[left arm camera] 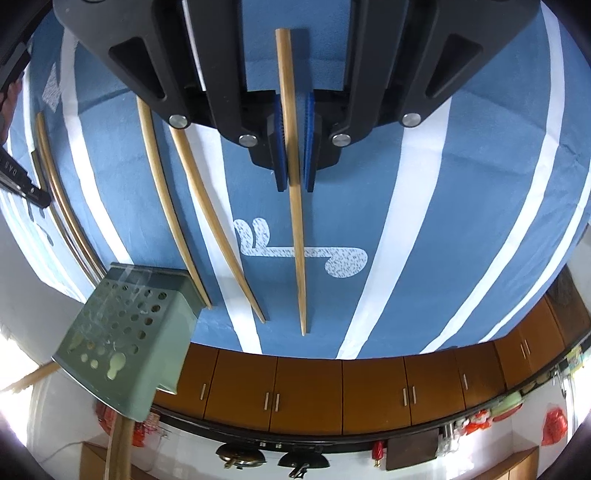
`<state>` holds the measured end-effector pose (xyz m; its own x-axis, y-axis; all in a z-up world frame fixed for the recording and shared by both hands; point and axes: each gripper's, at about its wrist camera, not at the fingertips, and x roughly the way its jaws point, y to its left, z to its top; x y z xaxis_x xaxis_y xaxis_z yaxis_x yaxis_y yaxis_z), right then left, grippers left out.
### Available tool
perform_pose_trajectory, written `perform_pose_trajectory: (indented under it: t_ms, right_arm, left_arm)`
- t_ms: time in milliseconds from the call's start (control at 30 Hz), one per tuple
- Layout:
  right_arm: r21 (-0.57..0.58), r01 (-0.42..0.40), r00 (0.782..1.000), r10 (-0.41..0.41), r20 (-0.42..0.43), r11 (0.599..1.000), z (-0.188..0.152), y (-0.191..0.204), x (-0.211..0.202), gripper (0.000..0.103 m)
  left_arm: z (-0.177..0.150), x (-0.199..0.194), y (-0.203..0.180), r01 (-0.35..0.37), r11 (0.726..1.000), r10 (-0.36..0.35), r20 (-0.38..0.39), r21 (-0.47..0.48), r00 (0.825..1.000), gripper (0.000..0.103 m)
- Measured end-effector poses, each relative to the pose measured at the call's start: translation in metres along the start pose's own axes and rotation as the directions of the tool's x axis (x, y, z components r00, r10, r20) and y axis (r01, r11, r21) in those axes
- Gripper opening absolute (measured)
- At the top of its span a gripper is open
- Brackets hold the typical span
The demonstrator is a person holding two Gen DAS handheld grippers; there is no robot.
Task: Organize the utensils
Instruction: 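Hold the chopsticks closed in both tools on the table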
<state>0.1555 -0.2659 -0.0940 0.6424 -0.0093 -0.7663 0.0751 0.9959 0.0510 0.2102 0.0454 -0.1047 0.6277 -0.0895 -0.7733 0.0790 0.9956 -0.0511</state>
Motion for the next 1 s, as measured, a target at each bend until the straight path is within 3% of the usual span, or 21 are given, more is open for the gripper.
perform_pose_trajectory:
  t_ms: [1000]
  right_arm:
    - [0.012, -0.007, 1.000, 0.007, -0.001, 1.000, -0.0007, -0.0053, -0.0006, 0.012]
  left_arm:
    - [-0.0009, 0.0006, 0.0068, 0.032, 0.999, -0.032, 0.001, -0.034, 0.999, 0.012]
